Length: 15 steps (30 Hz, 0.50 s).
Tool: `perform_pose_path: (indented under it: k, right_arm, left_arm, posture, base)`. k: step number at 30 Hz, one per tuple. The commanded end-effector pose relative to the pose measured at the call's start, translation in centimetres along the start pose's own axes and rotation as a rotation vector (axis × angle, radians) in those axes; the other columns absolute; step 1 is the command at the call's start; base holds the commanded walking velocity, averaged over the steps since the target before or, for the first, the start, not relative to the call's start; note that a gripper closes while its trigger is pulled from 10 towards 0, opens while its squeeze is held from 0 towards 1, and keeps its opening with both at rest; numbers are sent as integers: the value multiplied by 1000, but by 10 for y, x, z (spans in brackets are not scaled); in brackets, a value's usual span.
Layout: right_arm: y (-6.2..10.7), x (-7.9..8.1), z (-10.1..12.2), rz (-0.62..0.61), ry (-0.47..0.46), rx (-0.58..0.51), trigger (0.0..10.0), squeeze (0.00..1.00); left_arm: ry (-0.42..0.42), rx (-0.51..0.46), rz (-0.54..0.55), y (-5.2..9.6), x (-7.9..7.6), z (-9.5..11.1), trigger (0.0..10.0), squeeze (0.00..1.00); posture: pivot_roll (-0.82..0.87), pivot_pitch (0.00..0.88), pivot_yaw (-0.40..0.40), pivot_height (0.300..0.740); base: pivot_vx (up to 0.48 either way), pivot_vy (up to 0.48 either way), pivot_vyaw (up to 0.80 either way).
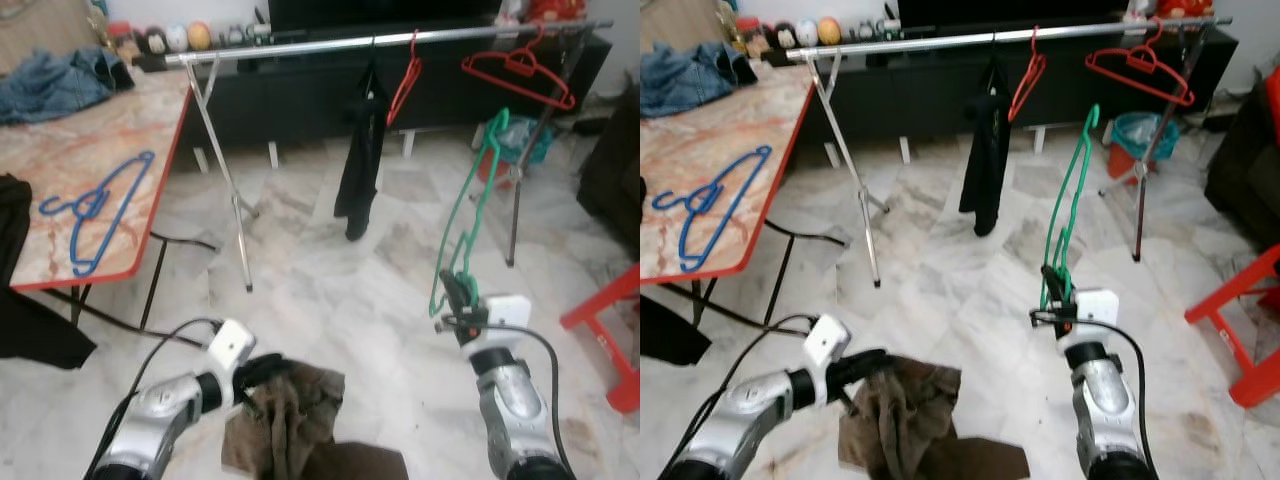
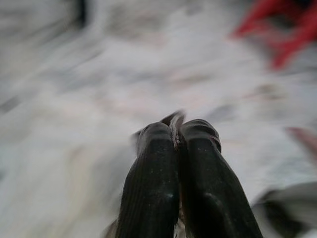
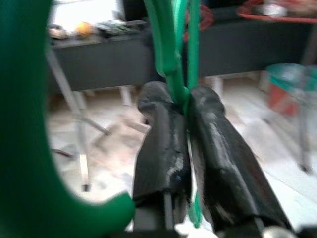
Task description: Hang hanger
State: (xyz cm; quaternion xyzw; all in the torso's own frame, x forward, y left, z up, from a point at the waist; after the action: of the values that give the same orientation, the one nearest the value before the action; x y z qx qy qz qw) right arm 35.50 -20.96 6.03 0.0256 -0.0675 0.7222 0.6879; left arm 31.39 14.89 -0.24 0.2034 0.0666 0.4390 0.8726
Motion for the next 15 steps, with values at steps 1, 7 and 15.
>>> perform_pose_path:
  k: [1,7,15]
  right_arm:
    - [8,-16,-15,-77,-8,71,10000,0]
    - [50,-58,-69,-279,-12,331,10000,0]
    - [144,-64,-148,-426,-140,694,10000,0]
  left_arm:
    - [-8,34,129,7,22,-10,10000,0]
    - [56,121,295,14,37,-40,10000,0]
    - [216,259,497,36,46,-89,10000,0]
  posture:
    - [0,46,51,740]
    - [-15,28,47,740]
    - [-19,0,45,740]
  base:
    - [0,0,0]
    - [0,0,0]
    - [0,0,0]
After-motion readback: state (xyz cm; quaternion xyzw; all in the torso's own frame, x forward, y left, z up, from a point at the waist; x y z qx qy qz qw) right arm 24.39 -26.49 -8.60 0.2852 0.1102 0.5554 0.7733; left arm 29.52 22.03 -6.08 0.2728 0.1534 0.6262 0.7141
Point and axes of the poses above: a point about 5 cm out from each wrist's last joint towards the gripper, its own y axis pointing back from the gripper into the wrist, its own z axis along the axis of the wrist's last joint, x = y × z, the point moved 6 cm from there along -y, pointing out of the wrist towards the gripper, and after that the axes turned 7 degrees about -y, right-handed, at the moved point
